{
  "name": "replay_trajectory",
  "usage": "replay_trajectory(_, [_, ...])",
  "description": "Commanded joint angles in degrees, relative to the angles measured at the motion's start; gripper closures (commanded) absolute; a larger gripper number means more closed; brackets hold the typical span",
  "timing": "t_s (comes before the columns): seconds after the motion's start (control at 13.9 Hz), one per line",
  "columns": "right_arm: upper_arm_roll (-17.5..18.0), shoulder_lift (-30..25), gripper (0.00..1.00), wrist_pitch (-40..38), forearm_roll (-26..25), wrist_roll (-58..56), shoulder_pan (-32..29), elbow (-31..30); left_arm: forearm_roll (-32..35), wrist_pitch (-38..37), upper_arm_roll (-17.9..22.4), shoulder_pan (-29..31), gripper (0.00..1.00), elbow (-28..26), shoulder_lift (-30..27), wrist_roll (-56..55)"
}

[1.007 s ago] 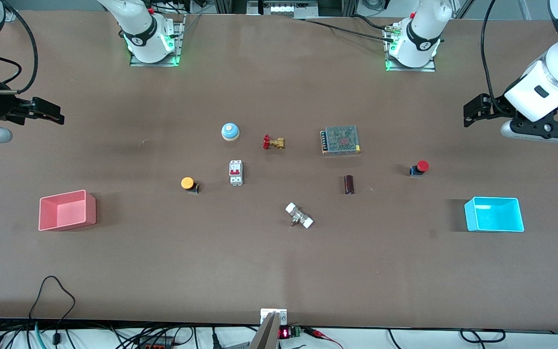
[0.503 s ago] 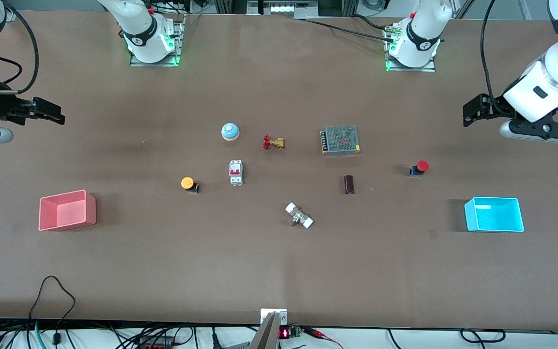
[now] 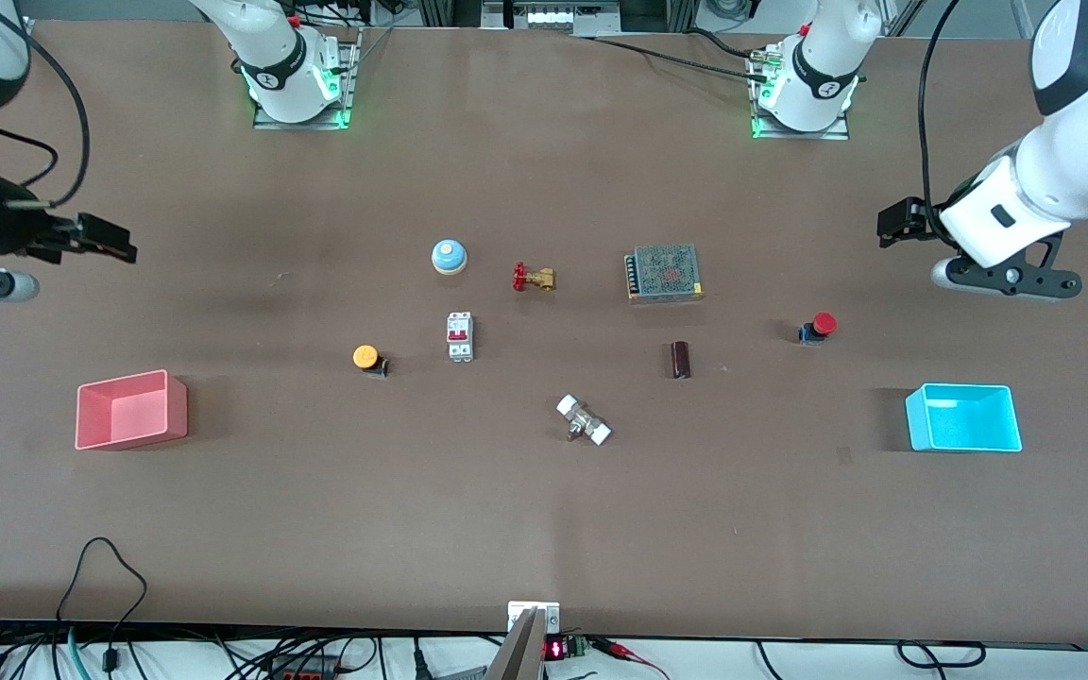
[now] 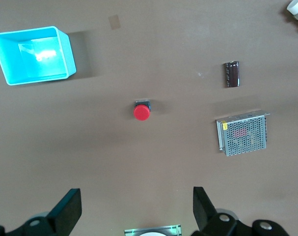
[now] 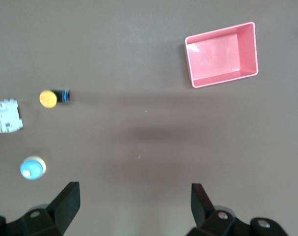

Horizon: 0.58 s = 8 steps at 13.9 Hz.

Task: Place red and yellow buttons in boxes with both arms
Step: 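Reach the right gripper to the yellow button while the left gripper reaches the red button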

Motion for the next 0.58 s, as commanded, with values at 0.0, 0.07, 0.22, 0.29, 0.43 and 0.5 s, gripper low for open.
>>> replay_trajectory(0.0, [1.0, 1.9, 0.0, 5.5, 0.4, 8.3, 3.5, -2.1, 1.1, -2.7, 0.0, -0.3, 0.0, 5.3, 4.6, 2.0])
replay_trajectory(0.07, [2.0, 2.9, 0.0, 7.7, 0.4, 10.1, 4.1, -2.5, 1.4, -2.1, 0.1, -0.2, 0.0, 5.1, 5.7, 2.1])
replay_trajectory(0.22, [5.0, 5.4, 0.0, 13.0, 0.0, 15.1, 4.1, -3.3, 1.3, 1.3, 0.1, 0.1, 0.0, 3.1, 6.6, 1.8])
replay_trajectory(0.29, [6.5, 6.7, 0.0, 16.6, -0.4, 16.8, 4.1, -4.1, 1.3, 3.6, 0.1, 0.2, 0.0, 0.6, 6.4, 1.4])
replay_trajectory(0.43, [8.3, 8.6, 0.0, 23.5, -0.7, 17.9, 4.5, -6.8, 1.5, 8.9, 0.2, 0.5, 0.0, -4.8, 6.1, -0.7])
replay_trajectory(0.5, [8.3, 9.1, 0.0, 25.9, -0.8, 17.9, 5.1, -8.2, 1.6, 12.0, 0.2, 0.5, 0.0, -7.9, 5.9, -1.9])
